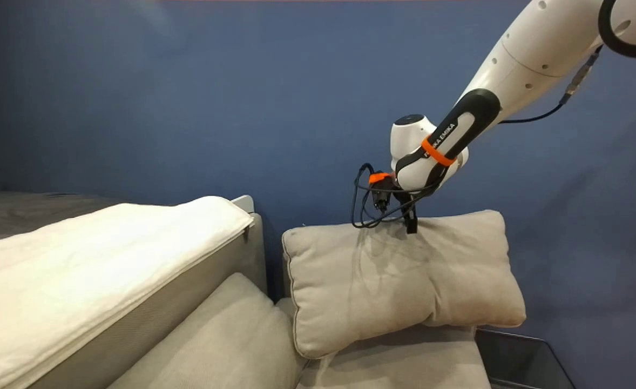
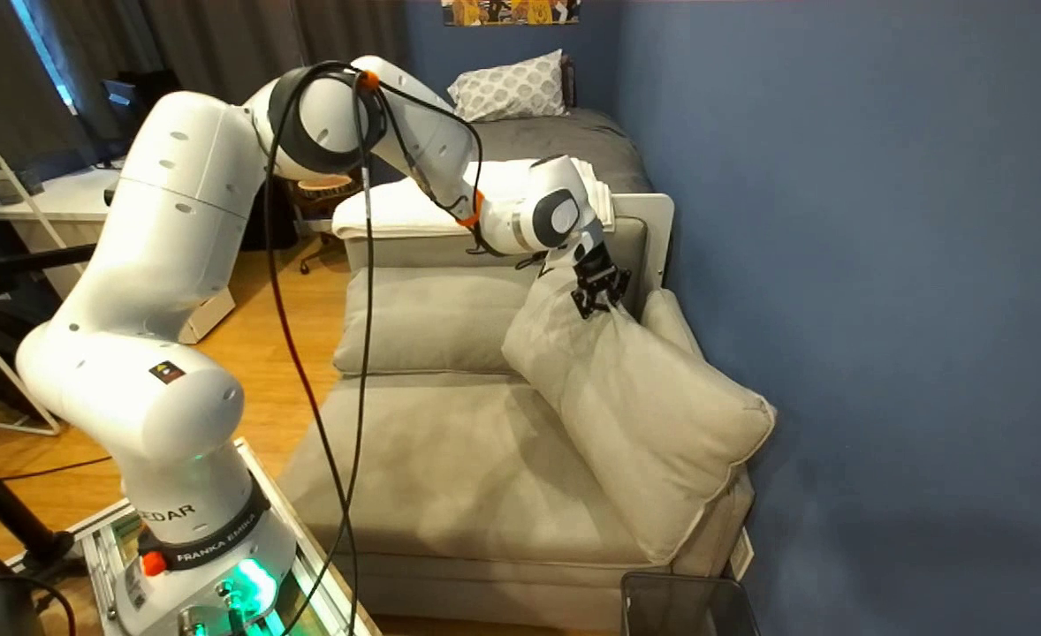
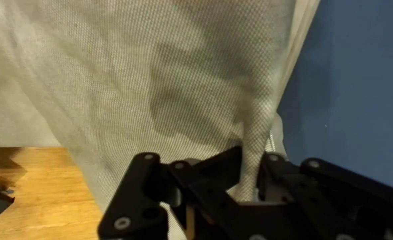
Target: Move the pillow on the right behind
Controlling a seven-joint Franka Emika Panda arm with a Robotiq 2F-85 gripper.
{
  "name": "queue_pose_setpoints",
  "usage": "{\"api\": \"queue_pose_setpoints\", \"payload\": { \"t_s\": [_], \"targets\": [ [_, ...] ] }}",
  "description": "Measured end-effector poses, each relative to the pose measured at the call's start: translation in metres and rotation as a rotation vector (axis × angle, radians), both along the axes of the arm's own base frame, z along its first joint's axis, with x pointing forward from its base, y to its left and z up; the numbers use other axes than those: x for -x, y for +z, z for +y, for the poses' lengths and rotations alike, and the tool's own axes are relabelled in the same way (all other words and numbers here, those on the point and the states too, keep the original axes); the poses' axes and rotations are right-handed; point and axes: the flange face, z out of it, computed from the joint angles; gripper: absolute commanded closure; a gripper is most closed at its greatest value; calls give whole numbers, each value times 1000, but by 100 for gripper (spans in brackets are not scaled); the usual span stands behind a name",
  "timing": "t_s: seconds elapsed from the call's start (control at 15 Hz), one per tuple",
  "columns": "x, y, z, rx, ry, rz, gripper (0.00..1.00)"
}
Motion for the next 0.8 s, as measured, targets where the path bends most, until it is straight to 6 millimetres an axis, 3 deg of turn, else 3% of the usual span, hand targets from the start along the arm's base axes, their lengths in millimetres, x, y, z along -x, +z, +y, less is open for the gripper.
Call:
{"api": "queue_pose_setpoints", "payload": {
  "t_s": [0.2, 0.4, 0.8],
  "targets": [
    [3, 35, -15, 23, -76, -46, 99],
    [1, 57, -15, 7, -150, -105, 99],
    [-19, 51, -3, -39, -317, -203, 99]
  ]
}}
